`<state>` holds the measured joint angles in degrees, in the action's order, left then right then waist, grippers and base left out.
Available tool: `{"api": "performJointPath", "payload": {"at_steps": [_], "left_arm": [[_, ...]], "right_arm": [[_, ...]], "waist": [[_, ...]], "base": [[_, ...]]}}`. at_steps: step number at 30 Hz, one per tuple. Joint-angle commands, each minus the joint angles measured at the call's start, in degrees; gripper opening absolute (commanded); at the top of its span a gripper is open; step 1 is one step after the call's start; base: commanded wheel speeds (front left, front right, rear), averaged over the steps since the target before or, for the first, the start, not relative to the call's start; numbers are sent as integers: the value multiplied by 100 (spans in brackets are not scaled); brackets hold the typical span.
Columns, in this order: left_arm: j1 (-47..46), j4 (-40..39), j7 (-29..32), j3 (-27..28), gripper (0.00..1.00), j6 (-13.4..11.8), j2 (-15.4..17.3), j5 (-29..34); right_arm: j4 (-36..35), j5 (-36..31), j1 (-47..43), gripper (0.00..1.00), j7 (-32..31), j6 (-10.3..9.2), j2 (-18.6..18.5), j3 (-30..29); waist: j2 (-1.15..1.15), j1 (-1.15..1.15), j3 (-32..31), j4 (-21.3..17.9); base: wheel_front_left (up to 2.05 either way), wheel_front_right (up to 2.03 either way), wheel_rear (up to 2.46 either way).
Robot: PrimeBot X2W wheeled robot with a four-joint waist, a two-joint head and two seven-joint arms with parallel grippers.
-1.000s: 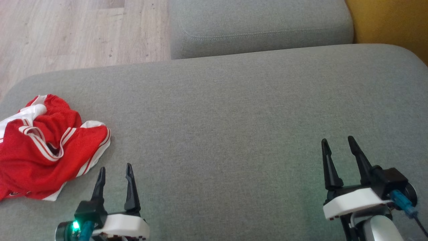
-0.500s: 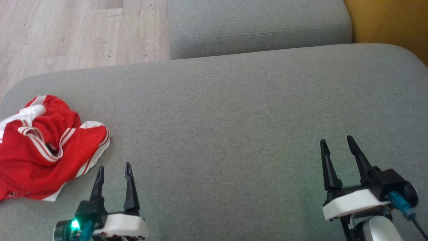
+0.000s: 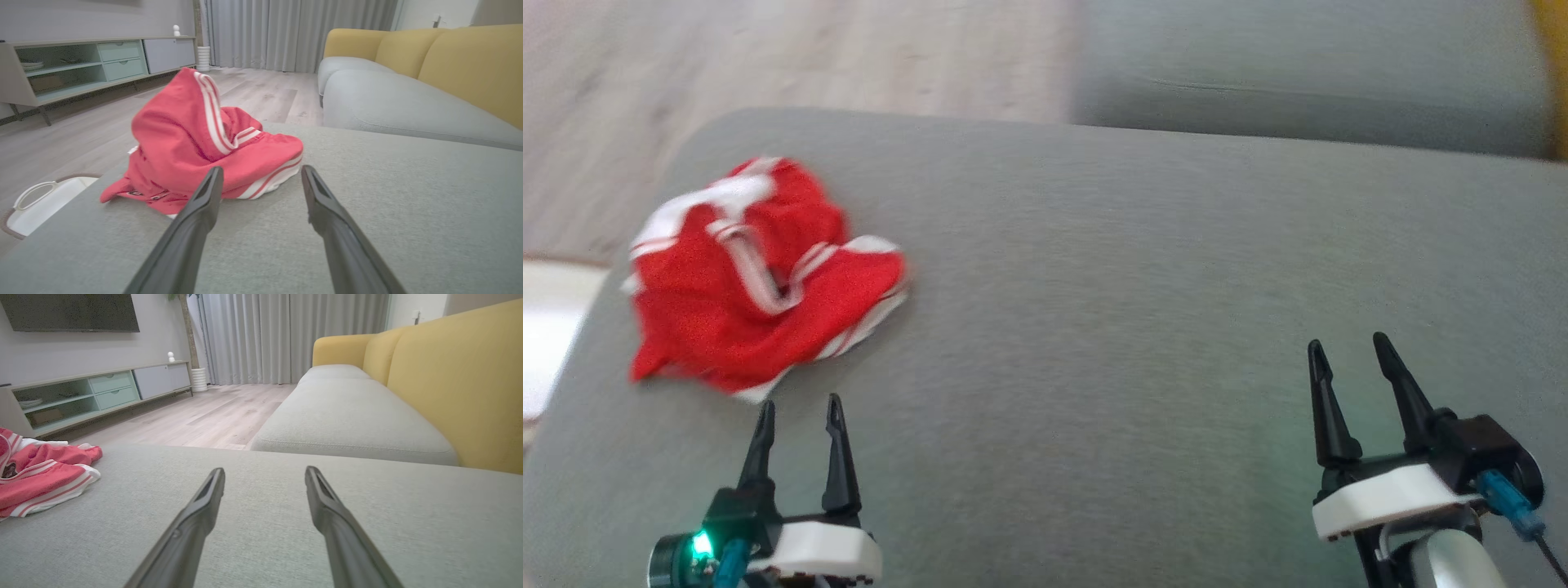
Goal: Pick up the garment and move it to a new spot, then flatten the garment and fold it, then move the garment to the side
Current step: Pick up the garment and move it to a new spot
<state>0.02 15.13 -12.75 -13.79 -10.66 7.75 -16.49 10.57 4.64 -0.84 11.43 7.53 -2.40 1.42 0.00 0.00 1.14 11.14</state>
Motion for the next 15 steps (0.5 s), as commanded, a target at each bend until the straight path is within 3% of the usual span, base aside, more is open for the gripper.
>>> {"api": "performJointPath", "payload": {"at_steps": [1,8,13,15], "left_arm": [[-179,-197,-59,150,100,-49,100,61],[-96,-271,-59,178,100,-81,186,39],[-47,-343,-67,190,100,-73,215,-11],[-82,-410,0,154,100,57,229,-98]], "right_arm": [[-206,32,142,100,40,-4,-48,146],[-174,50,188,100,54,-4,-48,210],[-155,58,202,100,59,-4,-48,238],[-156,58,188,100,59,-4,-48,234]], "waist": [[0,0,66,670],[0,0,87,1384],[0,0,95,1509],[0,0,103,1519]], "base": [[0,0,0],[0,0,0],[0,0,0],[0,0,0]]}}
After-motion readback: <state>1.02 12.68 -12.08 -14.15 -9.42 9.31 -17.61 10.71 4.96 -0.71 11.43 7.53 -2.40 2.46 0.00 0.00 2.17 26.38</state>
